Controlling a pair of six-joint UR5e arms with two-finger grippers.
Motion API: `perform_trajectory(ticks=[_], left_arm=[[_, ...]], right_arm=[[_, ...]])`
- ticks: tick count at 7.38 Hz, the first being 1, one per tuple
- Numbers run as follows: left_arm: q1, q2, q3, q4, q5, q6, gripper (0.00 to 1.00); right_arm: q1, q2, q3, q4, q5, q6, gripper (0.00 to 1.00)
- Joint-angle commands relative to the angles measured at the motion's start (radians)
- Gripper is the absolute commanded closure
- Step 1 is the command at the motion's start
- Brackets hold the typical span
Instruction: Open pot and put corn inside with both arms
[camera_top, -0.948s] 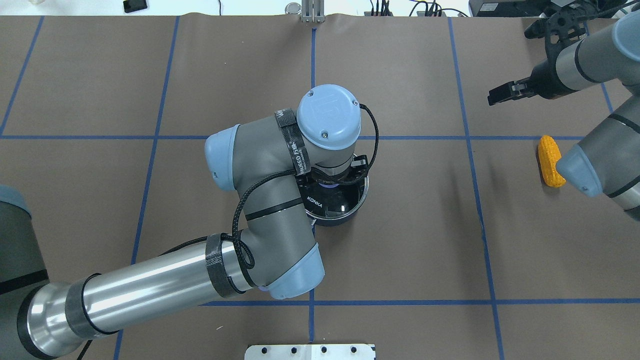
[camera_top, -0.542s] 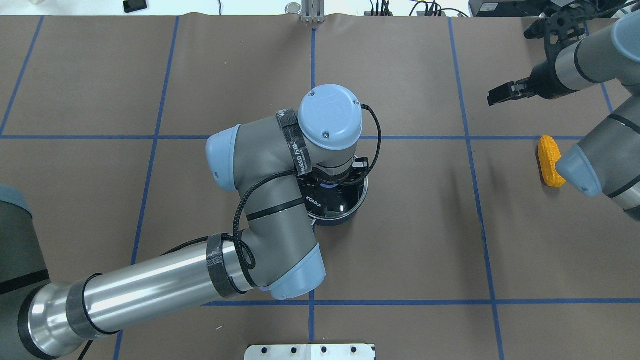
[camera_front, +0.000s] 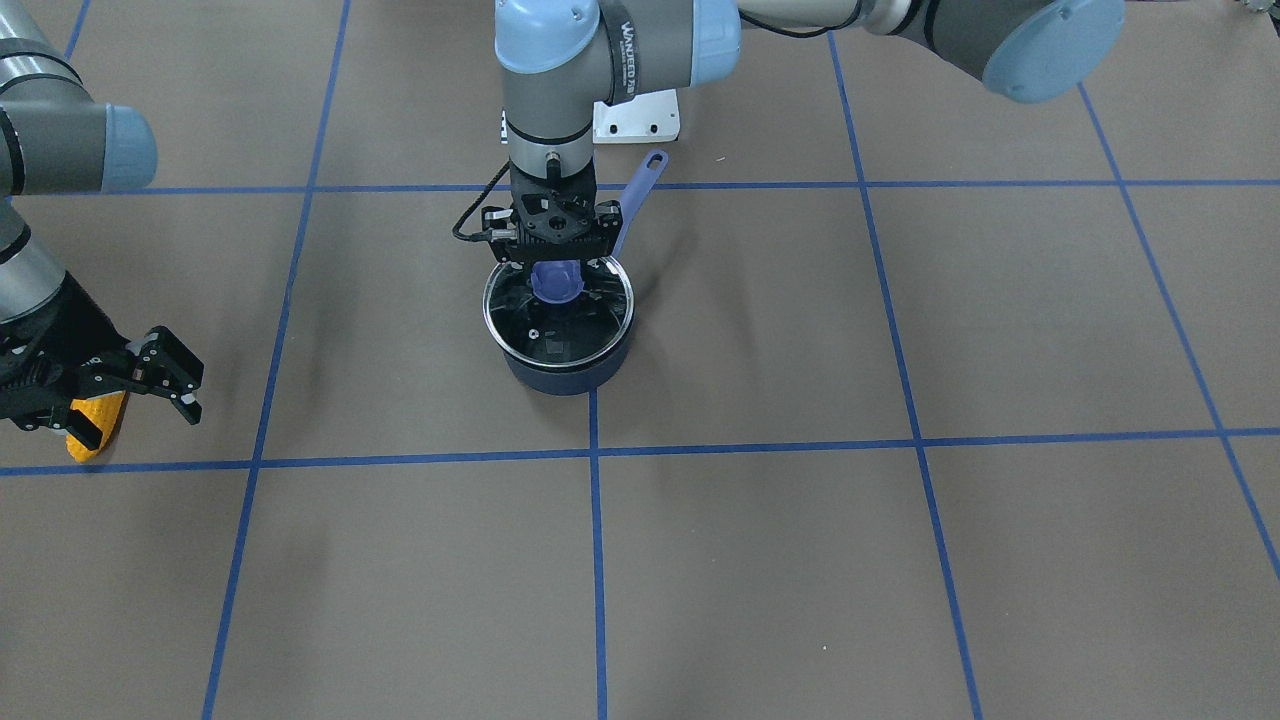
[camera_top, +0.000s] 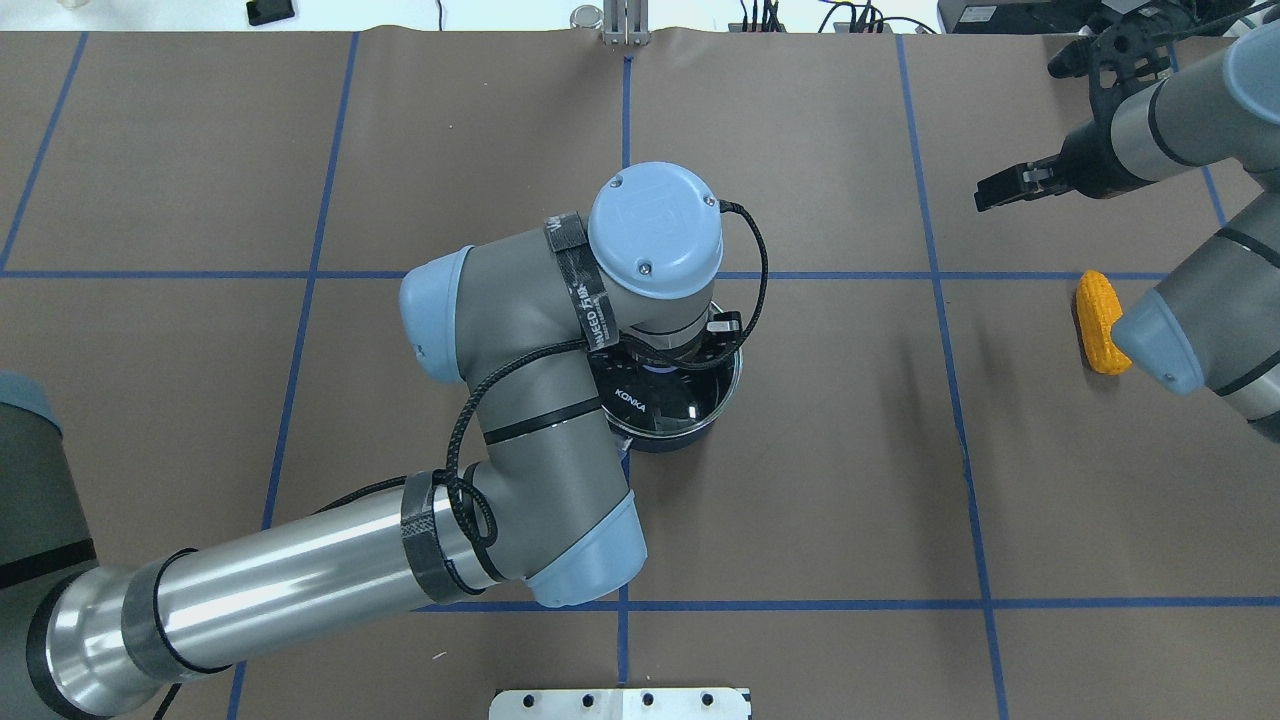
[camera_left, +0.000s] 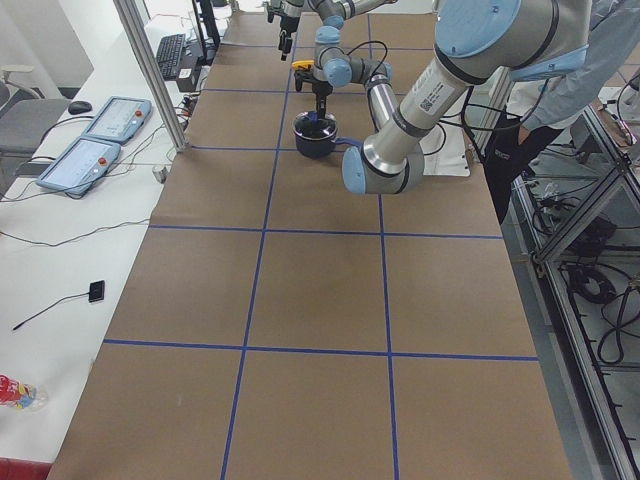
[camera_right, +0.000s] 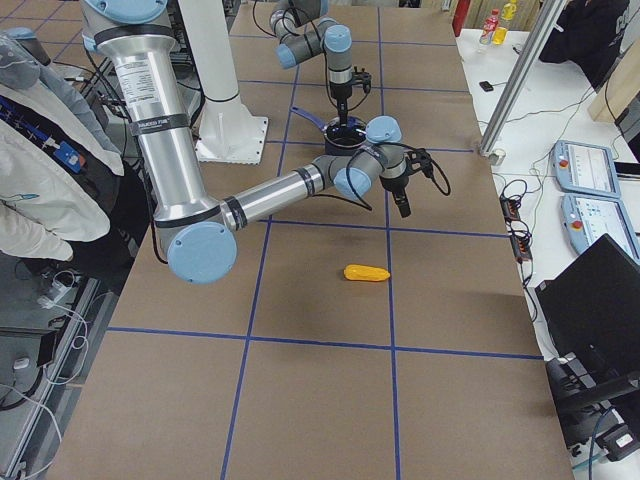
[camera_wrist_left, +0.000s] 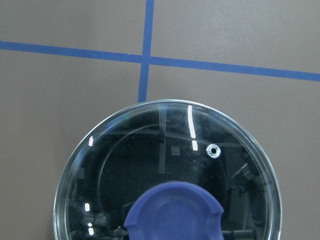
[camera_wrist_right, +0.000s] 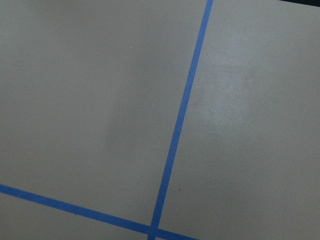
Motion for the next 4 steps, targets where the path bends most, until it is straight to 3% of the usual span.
perform_trajectory(ticks=[1, 2, 4], left_arm=[[-0.005, 0.05, -0.127, 0.048, -0.003, 0.058, 0.53], [-0.019, 0.098, -0.24, 0.139, -0.004, 0.143, 0.54], [-0.071, 0.3, -0.458, 0.171, -0.015, 0.358, 0.54]], right_arm=[[0.0, -0.001, 0.0, 0.001, -0.001, 0.0, 0.0], [0.0, -0.001, 0.0, 0.001, -0.001, 0.0, 0.0], [-0.003, -0.003, -0.003, 0.001, -0.001, 0.0, 0.0]])
